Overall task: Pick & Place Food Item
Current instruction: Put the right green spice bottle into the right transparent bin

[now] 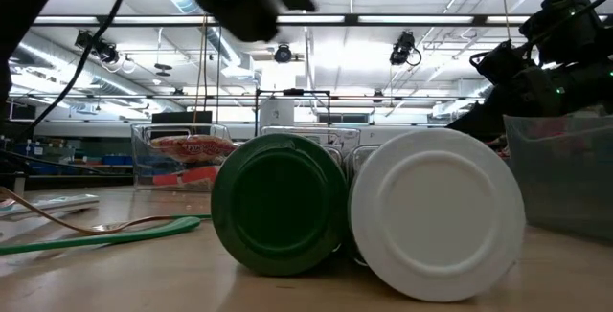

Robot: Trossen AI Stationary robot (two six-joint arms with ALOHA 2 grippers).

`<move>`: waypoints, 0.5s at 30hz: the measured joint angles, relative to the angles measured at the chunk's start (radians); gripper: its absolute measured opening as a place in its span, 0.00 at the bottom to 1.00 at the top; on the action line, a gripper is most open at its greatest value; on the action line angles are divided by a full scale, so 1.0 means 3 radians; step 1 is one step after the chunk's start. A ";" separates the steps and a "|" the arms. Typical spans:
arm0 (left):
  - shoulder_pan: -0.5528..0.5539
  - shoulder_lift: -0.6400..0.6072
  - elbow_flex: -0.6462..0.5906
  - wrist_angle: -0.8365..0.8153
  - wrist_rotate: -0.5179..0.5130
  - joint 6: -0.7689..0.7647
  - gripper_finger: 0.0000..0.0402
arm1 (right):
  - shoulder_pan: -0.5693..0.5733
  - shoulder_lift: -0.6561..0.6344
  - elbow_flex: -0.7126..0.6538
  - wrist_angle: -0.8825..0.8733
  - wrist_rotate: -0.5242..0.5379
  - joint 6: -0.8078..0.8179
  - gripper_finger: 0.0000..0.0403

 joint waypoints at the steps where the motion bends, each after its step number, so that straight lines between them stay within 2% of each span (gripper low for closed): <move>1: -0.0001 -0.0087 -0.0140 0.0032 -0.0062 0.0050 0.53 | 0.0000 0.0000 0.0000 -0.0001 0.0000 0.0000 0.41; 8: -0.0009 -0.0862 -0.1192 0.0071 -0.0688 0.0513 0.53 | 0.0001 0.0000 0.0000 -0.0001 0.0000 0.0009 0.41; 15: 0.0072 -0.1582 -0.2001 0.0017 -0.1640 0.0847 0.53 | 0.0000 0.0000 0.0000 0.0000 0.0000 0.0015 0.41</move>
